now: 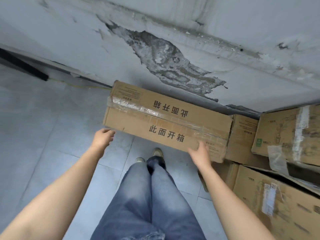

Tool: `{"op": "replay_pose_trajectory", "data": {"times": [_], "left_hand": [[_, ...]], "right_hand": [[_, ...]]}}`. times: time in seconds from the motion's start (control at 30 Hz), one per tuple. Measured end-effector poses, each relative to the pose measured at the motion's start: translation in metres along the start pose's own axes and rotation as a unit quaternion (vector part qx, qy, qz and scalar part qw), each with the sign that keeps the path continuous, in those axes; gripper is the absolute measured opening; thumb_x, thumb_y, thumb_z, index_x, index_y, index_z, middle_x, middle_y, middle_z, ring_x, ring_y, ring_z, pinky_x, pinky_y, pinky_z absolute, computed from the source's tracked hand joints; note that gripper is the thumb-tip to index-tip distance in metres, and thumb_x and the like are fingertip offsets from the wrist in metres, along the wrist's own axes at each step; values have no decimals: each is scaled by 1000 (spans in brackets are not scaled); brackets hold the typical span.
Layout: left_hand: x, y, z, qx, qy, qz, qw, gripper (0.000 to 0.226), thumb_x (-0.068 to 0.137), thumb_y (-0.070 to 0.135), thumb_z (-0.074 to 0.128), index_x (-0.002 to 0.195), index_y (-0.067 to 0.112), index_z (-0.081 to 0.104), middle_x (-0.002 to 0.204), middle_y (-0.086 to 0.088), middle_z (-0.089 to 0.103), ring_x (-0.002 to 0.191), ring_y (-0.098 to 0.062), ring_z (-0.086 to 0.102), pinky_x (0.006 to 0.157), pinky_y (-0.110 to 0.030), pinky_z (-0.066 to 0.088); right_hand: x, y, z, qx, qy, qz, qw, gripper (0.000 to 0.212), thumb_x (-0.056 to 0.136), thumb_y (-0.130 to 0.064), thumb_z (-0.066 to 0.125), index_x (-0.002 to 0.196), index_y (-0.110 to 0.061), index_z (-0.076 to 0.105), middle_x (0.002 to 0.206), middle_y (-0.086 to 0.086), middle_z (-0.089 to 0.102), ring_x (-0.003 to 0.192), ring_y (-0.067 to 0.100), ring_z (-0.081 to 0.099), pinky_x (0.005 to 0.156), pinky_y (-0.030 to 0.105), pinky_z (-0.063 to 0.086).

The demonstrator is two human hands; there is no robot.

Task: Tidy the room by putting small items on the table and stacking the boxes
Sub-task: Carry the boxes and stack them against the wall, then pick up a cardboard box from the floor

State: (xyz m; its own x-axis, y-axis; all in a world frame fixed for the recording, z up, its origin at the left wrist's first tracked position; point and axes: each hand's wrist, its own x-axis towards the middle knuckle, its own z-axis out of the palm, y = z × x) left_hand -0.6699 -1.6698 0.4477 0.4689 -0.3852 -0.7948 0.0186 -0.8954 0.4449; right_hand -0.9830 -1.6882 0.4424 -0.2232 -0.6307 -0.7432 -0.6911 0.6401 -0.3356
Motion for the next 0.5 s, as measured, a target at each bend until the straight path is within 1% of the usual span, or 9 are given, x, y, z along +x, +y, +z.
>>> {"op": "replay_pose_trajectory", "data": {"times": [0.03,0.07,0.13,0.17,0.2,0.3,0.33,0.4,0.5], "left_hand": [[-21,-4,-5,-30,-3,0,1000,15,95,10,45,99,8,59,103,-14,56,79,-19,56,65,-25,38],[-41,-8,-10,-55,2,-2,998,13,95,10,44,92,11,57,98,-13,56,71,-14,53,62,-23,34],[-78,-22,-19,-100,18,-5,995,11,96,11,44,99,10,54,91,-10,60,70,-12,53,62,-23,35],[-95,-29,-23,-124,24,-8,992,11,96,11,44,101,9,54,87,-7,61,71,-12,55,64,-23,37],[-111,-37,-26,-149,31,-11,988,11,96,11,45,100,9,55,84,-4,61,72,-13,56,65,-24,38],[-149,-64,-35,-217,58,-29,974,11,96,13,47,91,12,57,85,-6,63,73,-17,57,66,-25,40],[-159,-72,-39,-240,69,-33,968,12,96,14,47,90,13,57,86,-7,63,74,-18,57,66,-25,40],[-175,-87,-53,-285,101,-37,953,14,96,14,47,86,13,56,87,-8,62,72,-17,57,66,-25,39],[-197,-108,-86,-366,178,-24,913,18,97,13,46,81,14,55,84,-7,61,70,-15,56,64,-24,38]], "right_hand": [[-17,-11,2,11,-22,-29,999,63,89,-22,58,144,-11,30,147,12,33,135,29,33,110,40,31],[-34,-23,5,21,-49,-52,997,62,89,-21,58,143,-10,30,144,11,38,132,26,38,108,37,33],[-67,-45,10,34,-105,-87,990,57,90,-18,57,141,-12,32,124,7,55,112,22,53,93,30,40],[-83,-57,13,25,-135,-109,985,55,90,-18,57,140,-12,33,110,3,58,101,19,55,86,27,41],[-96,-67,18,4,-163,-132,978,55,90,-18,56,140,-12,33,101,0,59,96,16,55,83,25,40],[-126,-95,34,-89,-236,-222,942,52,91,-22,55,139,-17,36,88,-9,55,99,15,54,82,22,36],[-134,-106,38,-124,-247,-254,927,50,90,-23,55,138,-18,38,86,-10,54,101,15,53,82,22,36],[-150,-130,47,-179,-255,-313,897,47,90,-26,55,135,-18,42,91,-5,54,98,15,52,81,23,36],[-179,-160,65,-237,-255,-391,852,44,90,-25,56,131,-14,47,95,-1,53,96,14,52,85,25,38]]}}
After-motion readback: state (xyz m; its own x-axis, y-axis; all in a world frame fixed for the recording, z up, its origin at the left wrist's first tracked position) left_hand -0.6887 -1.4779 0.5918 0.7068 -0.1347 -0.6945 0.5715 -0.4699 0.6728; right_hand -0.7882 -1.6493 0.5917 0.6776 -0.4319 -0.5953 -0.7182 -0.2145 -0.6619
